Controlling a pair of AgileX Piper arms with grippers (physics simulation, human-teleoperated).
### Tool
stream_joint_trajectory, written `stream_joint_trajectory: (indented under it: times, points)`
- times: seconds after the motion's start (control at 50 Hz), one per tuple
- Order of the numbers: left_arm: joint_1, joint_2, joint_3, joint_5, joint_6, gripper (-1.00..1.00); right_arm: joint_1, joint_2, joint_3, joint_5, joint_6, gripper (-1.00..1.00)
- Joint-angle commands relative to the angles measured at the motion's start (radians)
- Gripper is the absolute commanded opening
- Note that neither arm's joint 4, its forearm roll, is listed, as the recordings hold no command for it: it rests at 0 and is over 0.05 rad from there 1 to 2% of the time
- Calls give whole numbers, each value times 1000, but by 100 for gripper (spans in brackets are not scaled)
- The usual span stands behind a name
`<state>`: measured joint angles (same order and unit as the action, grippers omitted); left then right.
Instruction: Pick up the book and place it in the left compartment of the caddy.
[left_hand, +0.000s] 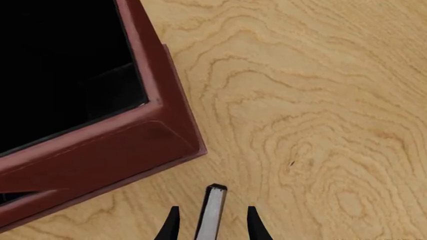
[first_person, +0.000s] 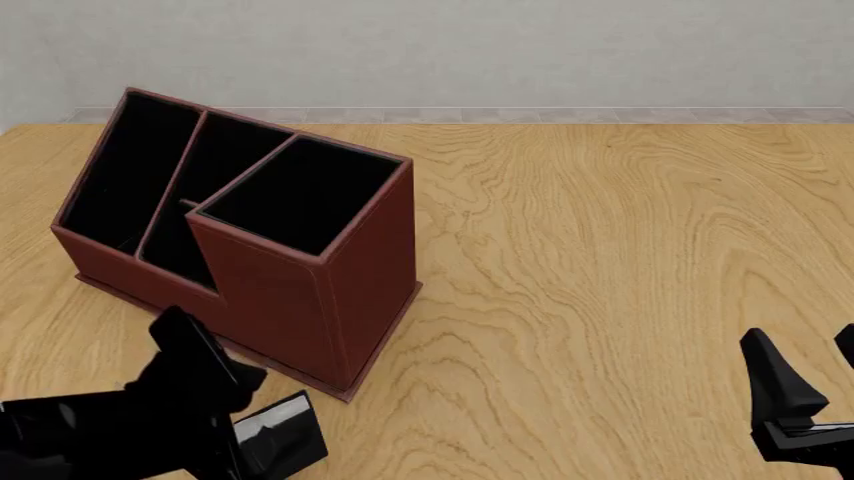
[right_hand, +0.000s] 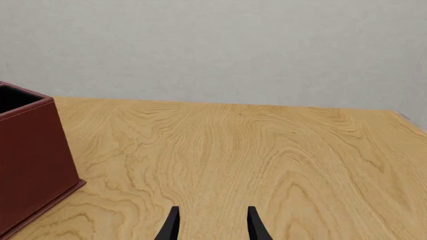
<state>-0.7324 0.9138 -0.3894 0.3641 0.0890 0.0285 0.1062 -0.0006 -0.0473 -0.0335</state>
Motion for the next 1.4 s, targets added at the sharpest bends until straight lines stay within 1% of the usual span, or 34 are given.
stream_joint_trajectory:
  times: [0.02,0.36,0.46,0.92,1.4]
  points:
    - [-10,21,11,-17,-8,100,1,9,0,-6,1,100]
    - [-15,37,13,-23,-10,100,3,20,0,-16,7,100]
    - [-7,42,12,-26,1,100,2,21,0,-17,7,100]
    - [-21,46,31,-44,-12,100,-2,2,0,-4,7,100]
    - [-3,54,48,-65,-5,100,-3,-3,0,1,10,100]
